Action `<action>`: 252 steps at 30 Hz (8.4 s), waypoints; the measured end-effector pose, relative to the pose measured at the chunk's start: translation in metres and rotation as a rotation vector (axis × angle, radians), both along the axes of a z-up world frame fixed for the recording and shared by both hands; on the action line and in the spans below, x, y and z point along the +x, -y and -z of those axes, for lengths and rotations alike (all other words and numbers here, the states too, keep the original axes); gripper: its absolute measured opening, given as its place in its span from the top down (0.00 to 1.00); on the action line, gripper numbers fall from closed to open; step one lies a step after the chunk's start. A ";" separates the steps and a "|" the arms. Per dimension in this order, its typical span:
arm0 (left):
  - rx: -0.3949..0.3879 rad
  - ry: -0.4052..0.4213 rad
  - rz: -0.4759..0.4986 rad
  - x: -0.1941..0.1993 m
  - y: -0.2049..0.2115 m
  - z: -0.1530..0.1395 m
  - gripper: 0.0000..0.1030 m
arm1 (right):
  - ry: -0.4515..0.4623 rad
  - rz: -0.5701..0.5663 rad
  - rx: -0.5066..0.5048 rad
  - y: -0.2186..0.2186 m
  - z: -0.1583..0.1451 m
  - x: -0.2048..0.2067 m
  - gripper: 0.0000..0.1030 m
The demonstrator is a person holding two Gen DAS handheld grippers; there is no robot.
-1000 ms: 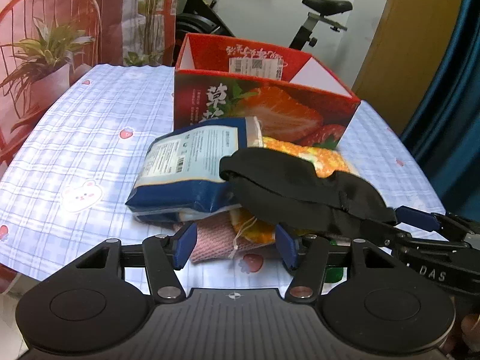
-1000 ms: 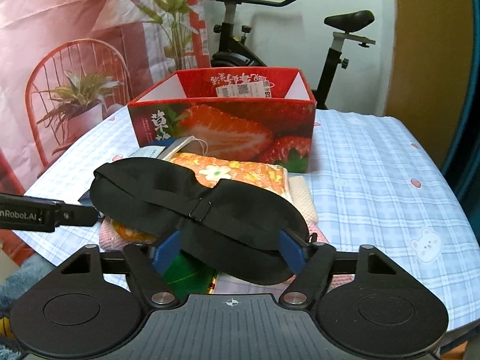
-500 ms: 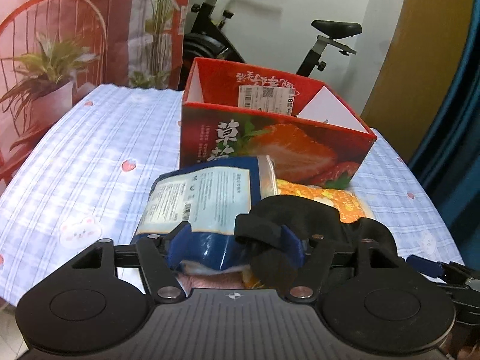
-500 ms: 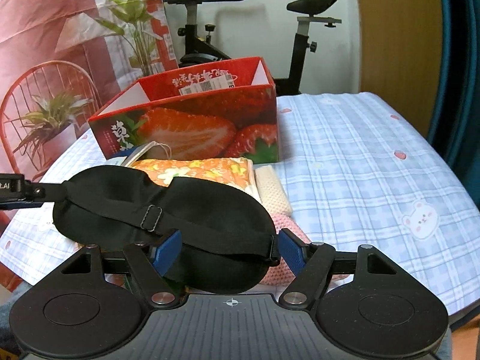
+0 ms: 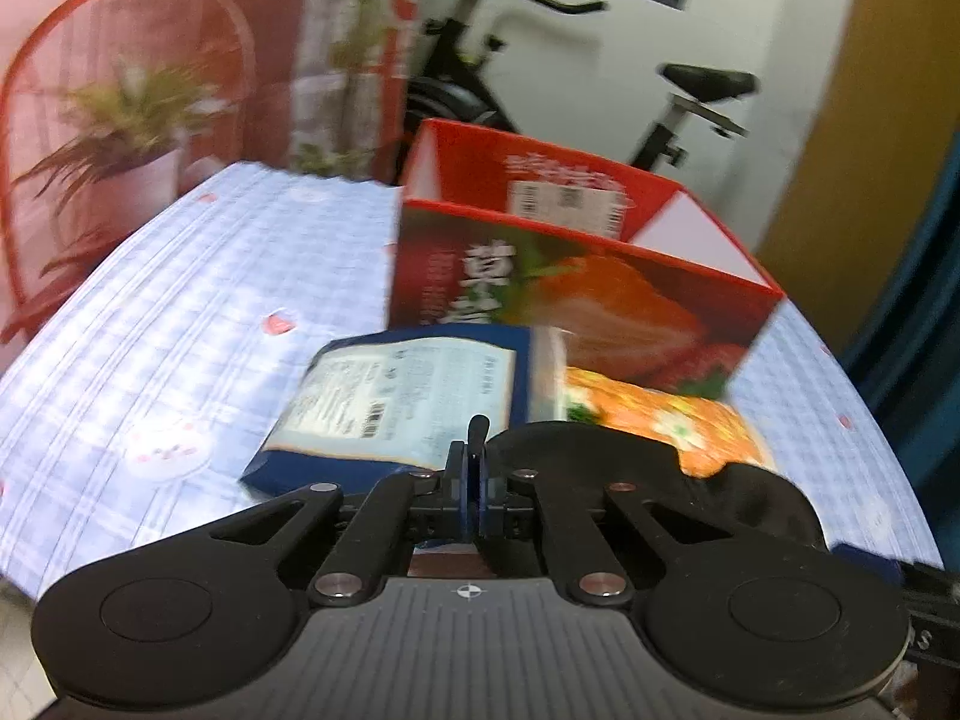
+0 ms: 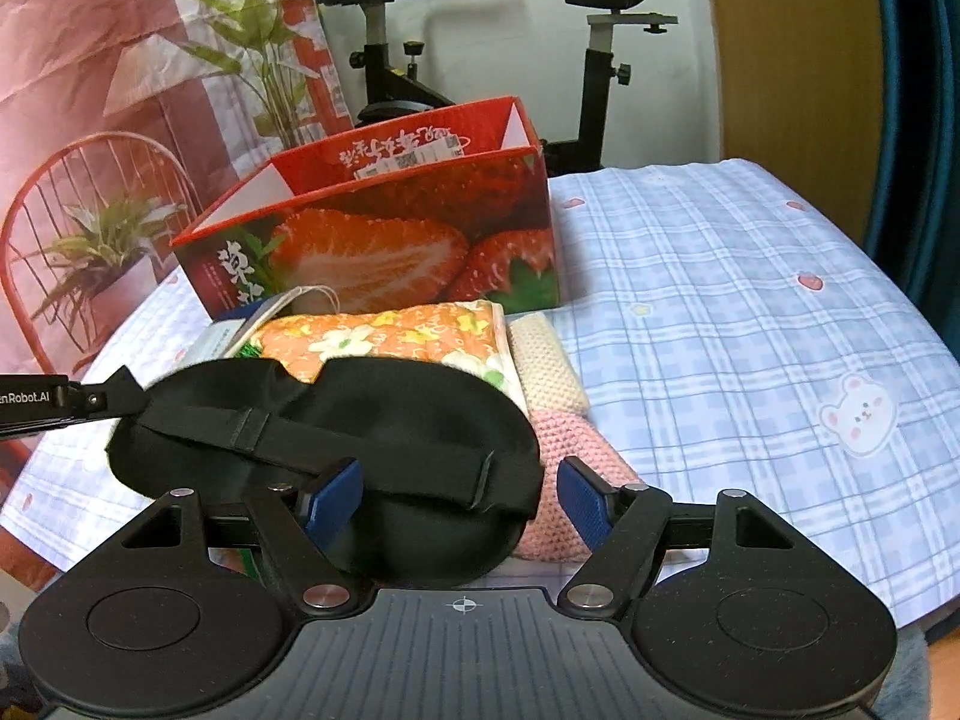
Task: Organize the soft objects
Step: 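Close the left gripper on the black eye mask while the right gripper grasps its strap, then lift the black eye mask with both grippers and carry it over the red box, then open both grippers to drop the eye mask into the box, then move both grippers back down to the orange floral cloth, then close the left gripper on the orange floral cloth while the right gripper grasps its edge, then lift the orange floral cloth with both grippers and carry it into the box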
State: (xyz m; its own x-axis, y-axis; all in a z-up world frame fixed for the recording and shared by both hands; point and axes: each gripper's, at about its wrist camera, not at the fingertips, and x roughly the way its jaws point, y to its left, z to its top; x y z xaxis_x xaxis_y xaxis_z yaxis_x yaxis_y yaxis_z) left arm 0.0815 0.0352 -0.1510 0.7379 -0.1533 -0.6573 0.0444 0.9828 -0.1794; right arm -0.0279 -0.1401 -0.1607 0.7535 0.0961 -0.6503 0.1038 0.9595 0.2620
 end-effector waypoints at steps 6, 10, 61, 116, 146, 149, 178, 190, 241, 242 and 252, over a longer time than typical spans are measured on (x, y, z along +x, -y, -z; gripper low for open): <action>-0.013 -0.076 -0.008 0.003 -0.002 0.015 0.96 | -0.012 -0.020 0.018 -0.002 0.001 0.000 0.33; -0.013 -0.076 0.006 0.002 -0.002 0.015 0.96 | -0.042 -0.027 0.049 -0.003 0.007 0.001 0.33; 0.068 0.324 0.061 0.074 0.034 -0.114 0.96 | 0.347 -0.089 -0.011 0.022 -0.117 0.088 0.93; 0.100 0.069 0.201 0.162 0.024 -0.074 0.50 | 0.077 -0.135 -0.102 0.018 -0.064 0.236 0.41; -0.025 -0.062 0.259 0.023 0.034 0.008 0.69 | 0.052 -0.209 -0.056 -0.020 -0.004 0.073 0.48; -0.032 -0.061 0.238 0.023 0.032 0.011 0.69 | 0.052 -0.206 -0.046 -0.022 0.003 0.068 0.48; -0.050 -0.072 0.212 0.022 0.025 0.043 0.80 | 0.127 -0.102 0.117 -0.001 0.039 0.054 0.49; -0.069 -0.104 0.203 0.026 0.020 0.051 0.79 | 0.114 0.023 0.172 0.024 0.048 0.052 0.44; -0.024 0.167 0.201 0.008 0.020 -0.027 0.88 | 0.375 -0.151 0.022 -0.006 -0.027 0.029 0.92; -0.017 0.190 0.203 0.010 0.021 -0.035 0.88 | 0.388 -0.156 0.019 -0.005 -0.034 0.031 0.92; -0.012 0.271 0.216 0.108 0.029 -0.099 0.88 | 0.456 -0.172 0.046 0.017 -0.116 0.115 0.92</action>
State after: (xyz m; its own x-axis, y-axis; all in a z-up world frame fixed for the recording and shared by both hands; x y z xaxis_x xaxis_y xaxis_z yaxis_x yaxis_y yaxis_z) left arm 0.1897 0.0057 -0.0518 0.8349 -0.3317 -0.4392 0.2989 0.9433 -0.1443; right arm 0.0867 -0.1568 -0.0451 0.9312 0.2649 -0.2502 -0.1901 0.9390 0.2868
